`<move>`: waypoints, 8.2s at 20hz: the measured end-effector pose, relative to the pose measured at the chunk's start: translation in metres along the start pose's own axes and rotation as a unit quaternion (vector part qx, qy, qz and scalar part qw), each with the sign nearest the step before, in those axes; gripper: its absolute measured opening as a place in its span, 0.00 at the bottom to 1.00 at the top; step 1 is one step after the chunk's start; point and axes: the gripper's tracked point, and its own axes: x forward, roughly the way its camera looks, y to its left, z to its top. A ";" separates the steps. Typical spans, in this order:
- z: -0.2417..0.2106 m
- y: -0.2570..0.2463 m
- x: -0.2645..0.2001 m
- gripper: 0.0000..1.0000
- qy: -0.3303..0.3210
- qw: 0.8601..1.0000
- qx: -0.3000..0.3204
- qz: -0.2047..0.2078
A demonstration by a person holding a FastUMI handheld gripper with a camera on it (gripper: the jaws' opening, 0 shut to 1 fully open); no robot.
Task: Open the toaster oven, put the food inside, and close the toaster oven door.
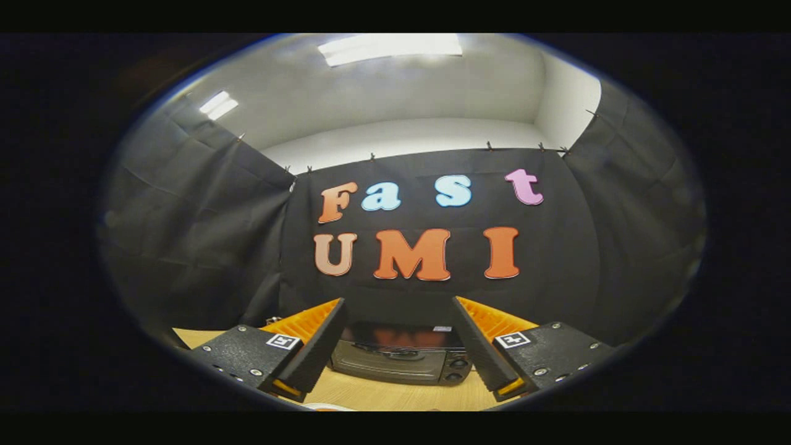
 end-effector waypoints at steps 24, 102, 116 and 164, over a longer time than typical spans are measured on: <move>-0.079 0.011 0.054 0.99 0.058 0.998 0.018 0.000; -0.301 0.044 -0.049 0.61 0.325 0.935 0.116 0.082; -0.305 0.100 -0.125 0.92 0.343 0.921 0.076 0.169; -0.269 0.108 0.037 0.37 0.295 0.938 0.169 0.074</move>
